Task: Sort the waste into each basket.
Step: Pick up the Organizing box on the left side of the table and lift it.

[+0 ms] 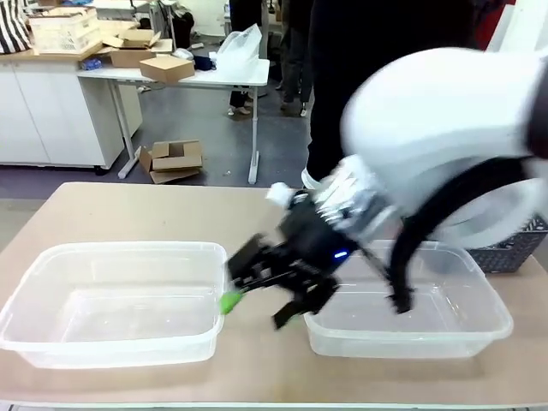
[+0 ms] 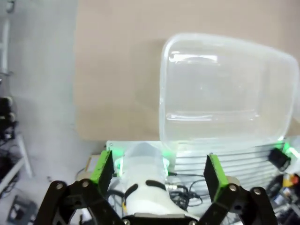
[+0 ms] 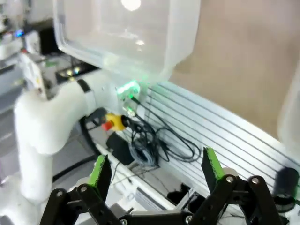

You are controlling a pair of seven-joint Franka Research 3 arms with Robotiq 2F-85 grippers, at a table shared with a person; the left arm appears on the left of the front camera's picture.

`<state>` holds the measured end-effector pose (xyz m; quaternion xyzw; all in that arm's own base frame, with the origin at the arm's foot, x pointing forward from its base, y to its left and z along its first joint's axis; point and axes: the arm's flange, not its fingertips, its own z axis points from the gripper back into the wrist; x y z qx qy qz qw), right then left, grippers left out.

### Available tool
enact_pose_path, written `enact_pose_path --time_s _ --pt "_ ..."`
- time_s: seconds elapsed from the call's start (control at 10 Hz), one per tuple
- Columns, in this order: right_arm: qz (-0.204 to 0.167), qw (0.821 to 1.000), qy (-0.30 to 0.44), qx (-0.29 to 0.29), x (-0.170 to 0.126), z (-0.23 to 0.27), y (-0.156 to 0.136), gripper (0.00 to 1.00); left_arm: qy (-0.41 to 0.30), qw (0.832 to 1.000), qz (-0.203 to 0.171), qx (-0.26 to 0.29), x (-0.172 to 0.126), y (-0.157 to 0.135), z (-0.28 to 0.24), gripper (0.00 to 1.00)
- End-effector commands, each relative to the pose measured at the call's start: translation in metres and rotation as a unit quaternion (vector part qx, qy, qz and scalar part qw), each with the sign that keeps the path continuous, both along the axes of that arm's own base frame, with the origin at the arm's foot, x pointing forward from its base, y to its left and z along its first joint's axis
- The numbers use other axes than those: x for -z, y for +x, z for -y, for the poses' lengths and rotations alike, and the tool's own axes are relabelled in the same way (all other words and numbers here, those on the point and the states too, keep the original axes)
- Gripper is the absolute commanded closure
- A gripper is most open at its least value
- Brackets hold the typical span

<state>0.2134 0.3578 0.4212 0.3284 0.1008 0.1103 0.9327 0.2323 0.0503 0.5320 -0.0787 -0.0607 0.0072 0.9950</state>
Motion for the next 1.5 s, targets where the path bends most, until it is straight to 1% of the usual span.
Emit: enact_pose_path --time_s 0.0,0.1,0.2,0.3,0.4,0.5,0.6,0.7,0.8,0.9,1.0,1.1,1.2,1.3,1.4 --pt "0.036 0.997 -0.061 0.038 0.014 -0.070 0.040 0.00 -0.011 0.998 0.000 -0.067 0.067 -0.019 -0.021 0.00" --pt "0.057 0.995 -0.075 0.045 0.026 -0.089 0.039 0.00 -0.020 0.996 -0.008 -0.081 0.089 -0.026 -0.024 0.00" --pt "0.093 0.987 -0.114 0.071 0.033 -0.091 0.045 0.00 -0.007 0.996 -0.004 -0.093 0.108 -0.026 -0.014 0.00" --pt "0.091 0.982 -0.134 0.096 0.034 -0.074 0.050 0.00 -0.004 0.992 -0.049 -0.120 0.116 -0.018 -0.004 0.00" --pt "0.068 0.996 -0.055 0.030 0.023 -0.077 0.026 0.00 -0.023 0.997 -0.011 -0.071 0.015 0.009 -0.044 0.00" --pt "0.068 0.996 -0.055 0.030 0.023 -0.077 0.026 0.00 -0.023 0.997 -0.011 -0.071 0.015 0.009 -0.044 0.00" --pt "0.088 0.991 -0.085 0.053 0.034 -0.072 0.045 0.00 -0.021 0.995 -0.030 -0.090 0.025 0.018 -0.044 0.00" --pt "0.089 0.987 -0.109 0.077 0.038 -0.079 0.052 0.00 -0.009 0.997 -0.016 -0.079 0.042 0.028 -0.035 0.00" --pt "0.094 0.982 -0.128 0.106 0.043 -0.084 0.060 0.00 -0.005 0.996 -0.037 -0.075 0.066 0.035 -0.032 0.00" --pt "0.088 0.981 -0.127 0.116 0.045 -0.089 0.065 0.00 0.002 0.996 -0.048 -0.080 0.090 0.036 -0.030 0.00" --pt "0.092 0.979 -0.135 0.120 0.044 -0.095 0.068 0.00 -0.002 0.995 -0.055 -0.086 0.110 0.037 -0.028 0.00" --pt "0.102 0.976 -0.146 0.122 0.043 -0.100 0.069 0.00 0.007 0.995 -0.068 -0.079 0.133 0.039 -0.025 0.00" --pt "0.101 0.975 -0.154 0.127 0.045 -0.103 0.071 0.00 0.001 0.994 -0.074 -0.080 0.156 0.040 -0.018 0.00" --pt "0.100 0.973 -0.161 0.129 0.046 -0.106 0.072 0.00 -0.007 0.994 -0.070 -0.078 0.174 0.038 -0.008 0.00" --pt "0.102 0.971 -0.173 0.132 0.049 -0.111 0.071 0.00 -0.022 0.994 -0.082 -0.064 0.189 0.036 0.002 0.00"
